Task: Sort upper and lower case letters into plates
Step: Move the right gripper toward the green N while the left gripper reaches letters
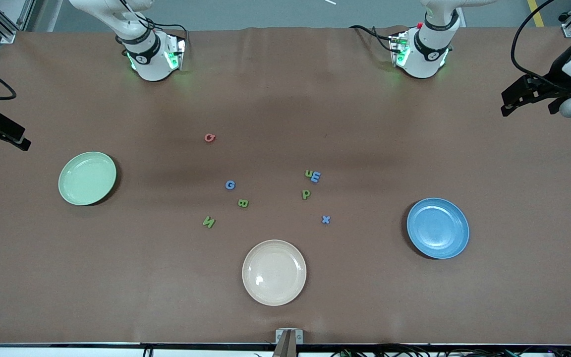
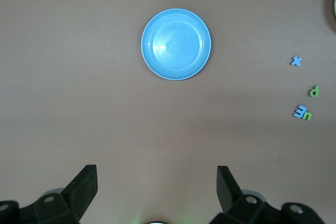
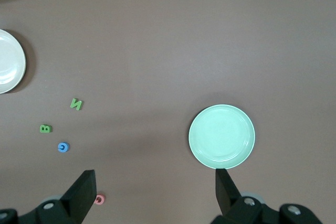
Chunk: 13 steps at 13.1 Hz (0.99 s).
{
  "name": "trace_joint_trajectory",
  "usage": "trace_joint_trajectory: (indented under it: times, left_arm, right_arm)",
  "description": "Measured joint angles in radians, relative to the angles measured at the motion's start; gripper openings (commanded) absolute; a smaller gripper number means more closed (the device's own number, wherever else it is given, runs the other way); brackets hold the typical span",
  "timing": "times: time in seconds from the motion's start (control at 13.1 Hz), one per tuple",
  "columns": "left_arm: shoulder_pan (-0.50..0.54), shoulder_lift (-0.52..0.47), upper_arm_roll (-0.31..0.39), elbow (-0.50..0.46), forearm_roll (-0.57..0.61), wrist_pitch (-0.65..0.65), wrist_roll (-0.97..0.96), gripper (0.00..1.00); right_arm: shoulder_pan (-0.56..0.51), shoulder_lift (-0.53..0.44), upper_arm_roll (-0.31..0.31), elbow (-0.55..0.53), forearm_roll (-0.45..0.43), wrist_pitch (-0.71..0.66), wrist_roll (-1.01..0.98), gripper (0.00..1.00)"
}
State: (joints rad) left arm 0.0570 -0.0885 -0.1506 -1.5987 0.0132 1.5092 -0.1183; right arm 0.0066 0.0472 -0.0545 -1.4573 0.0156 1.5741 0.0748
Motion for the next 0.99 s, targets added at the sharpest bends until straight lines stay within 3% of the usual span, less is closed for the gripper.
trace_joint_trajectory:
  times: [0.38,0.61,0.76,0.99]
  left_arm:
    - [0.0,0.009,0.001,0.001,0.014,-0.001,0.001,1.0]
    - [-0.009,0.084,-0.011,-0.001,0.014,0.012,-0.026,1.0]
    - [-0.013,0.15,-0.06,-0.022,0.014,0.079,-0.165,1.0]
    - [-0.022,0.213,-0.163,-0.127,0.015,0.269,-0.395,1.0]
  right_arm:
    - [0.0,0.0,0.0,0.0,0.003,0.0,0.0,1.0]
    - [0.01,0.001,0.01,0.0,0.018,-0.003,0.0,1.0]
    - [0.063,0.011,0.018,-0.001,0.022,-0.005,0.0,1.0]
    - [0.164,0.073,0.022,-0.003,0.022,-0.002,0.007,1.0]
